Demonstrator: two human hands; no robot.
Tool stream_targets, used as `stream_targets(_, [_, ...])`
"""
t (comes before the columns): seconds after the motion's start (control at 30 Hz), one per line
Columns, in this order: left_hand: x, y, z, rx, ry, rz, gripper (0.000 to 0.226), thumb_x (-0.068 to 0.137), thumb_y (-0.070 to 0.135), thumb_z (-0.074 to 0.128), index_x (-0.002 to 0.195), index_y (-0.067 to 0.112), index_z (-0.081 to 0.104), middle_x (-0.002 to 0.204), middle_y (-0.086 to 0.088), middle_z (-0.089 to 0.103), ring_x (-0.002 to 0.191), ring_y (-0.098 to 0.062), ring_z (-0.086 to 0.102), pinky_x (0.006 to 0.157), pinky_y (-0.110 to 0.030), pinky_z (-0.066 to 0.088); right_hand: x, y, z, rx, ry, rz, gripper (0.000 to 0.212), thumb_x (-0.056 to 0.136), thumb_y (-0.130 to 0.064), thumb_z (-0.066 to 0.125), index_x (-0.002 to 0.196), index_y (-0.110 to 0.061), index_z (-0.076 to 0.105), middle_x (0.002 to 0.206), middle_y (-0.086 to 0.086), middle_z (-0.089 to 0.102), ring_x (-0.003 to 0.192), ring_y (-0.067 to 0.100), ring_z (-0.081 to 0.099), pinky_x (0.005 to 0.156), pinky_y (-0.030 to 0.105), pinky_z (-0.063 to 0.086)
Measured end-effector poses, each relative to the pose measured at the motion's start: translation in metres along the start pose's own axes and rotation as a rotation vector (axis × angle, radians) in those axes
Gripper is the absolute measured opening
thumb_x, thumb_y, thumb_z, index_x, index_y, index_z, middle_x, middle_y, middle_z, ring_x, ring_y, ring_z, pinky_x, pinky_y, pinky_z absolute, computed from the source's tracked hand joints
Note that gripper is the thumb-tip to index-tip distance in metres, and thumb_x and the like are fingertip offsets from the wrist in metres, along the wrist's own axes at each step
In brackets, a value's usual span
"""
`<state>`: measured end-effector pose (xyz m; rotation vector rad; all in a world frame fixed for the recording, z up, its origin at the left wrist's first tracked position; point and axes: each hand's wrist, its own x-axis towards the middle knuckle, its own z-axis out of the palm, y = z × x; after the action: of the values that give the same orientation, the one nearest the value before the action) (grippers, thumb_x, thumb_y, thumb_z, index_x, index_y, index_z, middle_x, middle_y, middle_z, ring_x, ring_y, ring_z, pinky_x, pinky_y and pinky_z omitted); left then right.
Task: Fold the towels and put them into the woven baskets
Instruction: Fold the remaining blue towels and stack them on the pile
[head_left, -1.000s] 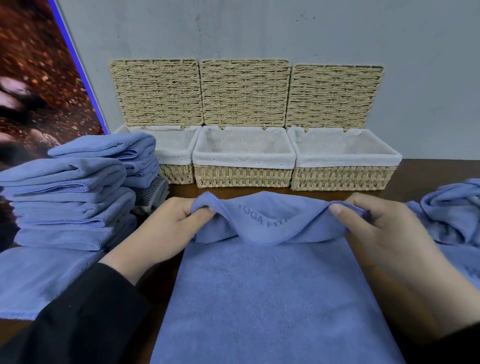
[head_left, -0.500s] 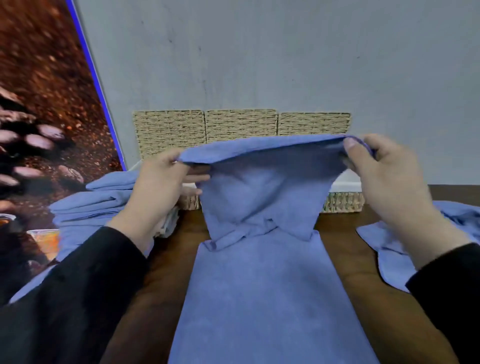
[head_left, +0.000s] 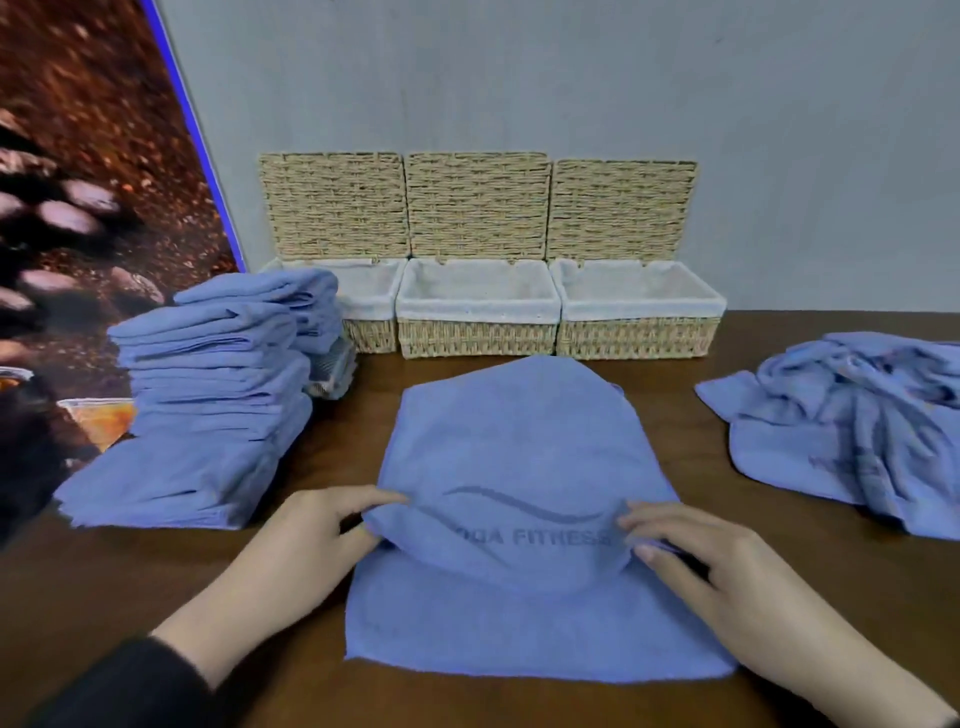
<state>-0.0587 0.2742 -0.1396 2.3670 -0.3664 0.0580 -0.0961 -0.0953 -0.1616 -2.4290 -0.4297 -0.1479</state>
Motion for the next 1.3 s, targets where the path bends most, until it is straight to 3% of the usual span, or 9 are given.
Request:
stream_targets(0.2, [0.032, 0.005, -0.007, 0.093, -0.014, 0.055, 0.032, 0.100, 0.016, 0.053, 0.098, 0.037, 0.077, 0.098, 0.019, 0.075, 0.101, -0.006, 0.068, 0.088, -0.034, 0.053, 0.031, -0.004, -0.007, -0.055, 0.059, 0.048, 0.014, 0.100, -0.031, 0.057, 0.094, -0.028, 0.069, 0.101, -0.010, 0.070, 0.101, 0.008, 0.065, 0.091, 0.031, 0.050])
stream_targets(0.33, [0.039, 0.013, -0.018, 0.074, 0.195, 0.072, 0.024, 0.099, 0.013, 0.053, 0.096, 0.022, 0.076, 0.086, -0.005, 0.074, 0.082, -0.017, 0.065, 0.076, -0.034, 0.048, 0.036, -0.030, -0.029, -0.021, 0.333, 0.015, 0.014, 0.101, -0.024, 0.058, 0.095, -0.027, 0.069, 0.094, -0.010, 0.068, 0.092, 0.006, 0.062, 0.079, 0.023, 0.044])
stream_targets(0.43, [0.009, 0.011, -0.014, -0.022, 0.106, 0.148, 0.033, 0.099, 0.007, 0.057, 0.107, 0.030, 0.078, 0.098, 0.014, 0.076, 0.093, -0.001, 0.068, 0.080, -0.024, 0.052, 0.007, -0.040, -0.028, 0.005, 0.245, -0.109, 0.012, 0.100, -0.030, 0.056, 0.096, -0.030, 0.067, 0.100, -0.010, 0.067, 0.096, 0.008, 0.064, 0.080, 0.026, 0.046])
stream_targets(0.53, [-0.008, -0.023, 0.000, 0.062, -0.066, 0.173, 0.048, 0.094, 0.003, 0.067, 0.121, 0.043, 0.070, 0.125, 0.024, 0.067, 0.124, 0.005, 0.057, 0.102, -0.013, 0.043, -0.019, -0.024, -0.010, -0.021, -0.020, -0.095, 0.015, 0.095, -0.022, 0.065, 0.090, -0.035, 0.061, 0.106, -0.013, 0.063, 0.111, 0.005, 0.064, 0.086, 0.030, 0.049])
stream_targets(0.73, [-0.009, -0.043, 0.001, 0.132, -0.142, 0.281, 0.044, 0.087, 0.050, 0.066, 0.130, 0.049, 0.057, 0.129, 0.050, 0.043, 0.135, 0.021, 0.031, 0.115, -0.006, 0.017, -0.025, -0.013, -0.008, -0.063, -0.092, -0.140, 0.019, 0.092, -0.018, 0.071, 0.087, -0.033, 0.059, 0.117, -0.017, 0.058, 0.129, 0.000, 0.054, 0.098, 0.015, 0.040])
stream_targets(0.9, [-0.017, -0.044, -0.009, 0.181, -0.113, 0.257, 0.062, 0.073, 0.085, 0.054, 0.123, 0.049, 0.065, 0.147, 0.025, 0.040, 0.139, 0.022, 0.022, 0.117, -0.009, 0.012, -0.033, 0.001, -0.022, -0.184, -0.191, -0.131, 0.027, 0.087, -0.065, 0.063, 0.108, -0.048, 0.060, 0.134, -0.023, 0.052, 0.131, 0.008, 0.048, 0.106, 0.015, 0.030])
stream_targets(1.1, [-0.015, -0.031, -0.004, 0.357, 0.202, 0.393, 0.059, 0.097, 0.066, 0.042, 0.083, 0.025, 0.081, 0.129, 0.005, 0.068, 0.128, -0.002, 0.056, 0.110, -0.031, 0.036, -0.031, 0.008, -0.022, -0.306, -0.024, -0.172, 0.012, 0.086, -0.033, 0.065, 0.097, -0.038, 0.064, 0.115, -0.026, 0.056, 0.103, 0.006, 0.060, 0.094, 0.029, 0.039])
stream_targets(1.2, [-0.018, 0.007, 0.012, 0.304, 0.201, 0.530, 0.048, 0.100, 0.057, 0.049, 0.096, 0.021, 0.080, 0.108, 0.010, 0.075, 0.105, -0.009, 0.067, 0.097, -0.032, 0.043, -0.027, -0.005, -0.012, -0.286, 0.051, -0.172, 0.013, 0.088, -0.026, 0.064, 0.092, -0.037, 0.057, 0.099, -0.024, 0.058, 0.100, 0.006, 0.058, 0.093, 0.026, 0.040])
stream_targets(1.3, [-0.023, 0.055, 0.045, 0.254, 0.065, 0.501, 0.064, 0.089, 0.074, 0.050, 0.133, 0.029, 0.063, 0.125, 0.016, 0.067, 0.116, -0.004, 0.056, 0.102, -0.025, 0.036, -0.018, -0.038, -0.008, -0.135, 0.135, -0.103, 0.014, 0.094, -0.027, 0.063, 0.091, -0.039, 0.058, 0.091, -0.020, 0.061, 0.094, 0.009, 0.057, 0.077, 0.014, 0.040])
